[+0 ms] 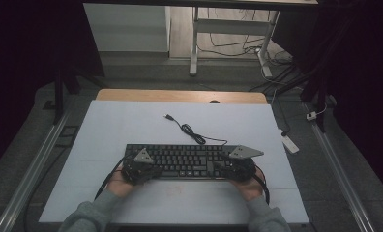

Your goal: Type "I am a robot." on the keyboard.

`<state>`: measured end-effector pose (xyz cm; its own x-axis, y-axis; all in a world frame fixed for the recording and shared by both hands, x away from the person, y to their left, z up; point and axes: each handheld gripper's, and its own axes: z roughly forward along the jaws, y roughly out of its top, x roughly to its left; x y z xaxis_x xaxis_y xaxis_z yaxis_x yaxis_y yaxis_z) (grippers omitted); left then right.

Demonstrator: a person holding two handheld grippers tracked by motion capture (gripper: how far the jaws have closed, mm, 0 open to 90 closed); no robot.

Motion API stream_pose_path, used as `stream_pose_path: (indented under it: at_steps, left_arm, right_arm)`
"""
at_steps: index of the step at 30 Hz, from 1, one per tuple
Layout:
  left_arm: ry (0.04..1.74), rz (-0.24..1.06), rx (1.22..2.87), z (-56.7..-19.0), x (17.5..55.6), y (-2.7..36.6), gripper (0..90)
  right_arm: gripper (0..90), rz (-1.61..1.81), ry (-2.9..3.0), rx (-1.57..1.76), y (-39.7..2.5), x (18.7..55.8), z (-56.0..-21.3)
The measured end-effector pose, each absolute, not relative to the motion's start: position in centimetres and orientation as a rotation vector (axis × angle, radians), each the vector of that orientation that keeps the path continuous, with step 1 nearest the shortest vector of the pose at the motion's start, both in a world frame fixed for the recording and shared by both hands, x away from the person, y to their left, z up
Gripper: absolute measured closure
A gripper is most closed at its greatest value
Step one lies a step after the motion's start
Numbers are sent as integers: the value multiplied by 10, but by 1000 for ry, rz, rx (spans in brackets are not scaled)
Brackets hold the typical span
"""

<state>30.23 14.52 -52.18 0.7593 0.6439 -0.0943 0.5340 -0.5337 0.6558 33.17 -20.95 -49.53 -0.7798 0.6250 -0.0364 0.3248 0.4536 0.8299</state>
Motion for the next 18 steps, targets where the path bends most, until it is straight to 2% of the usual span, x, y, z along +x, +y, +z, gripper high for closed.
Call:
stream_pose_path:
  at_steps: [5,7,14,18]
  left_arm:
    - [869,235,2230,-516,299,147,883]
    - [873,244,2196,-512,299,151,845]
    - [931,275,2107,-501,300,165,571]
    - [973,286,2072,-498,301,173,485]
  right_arm:
    - [542,1248,2368,804,-209,331,-494]
    - [542,1252,2365,805,-209,331,-494]
    - [542,1245,2370,806,-209,331,-495]
    - [541,1240,2373,806,-210,332,-495]
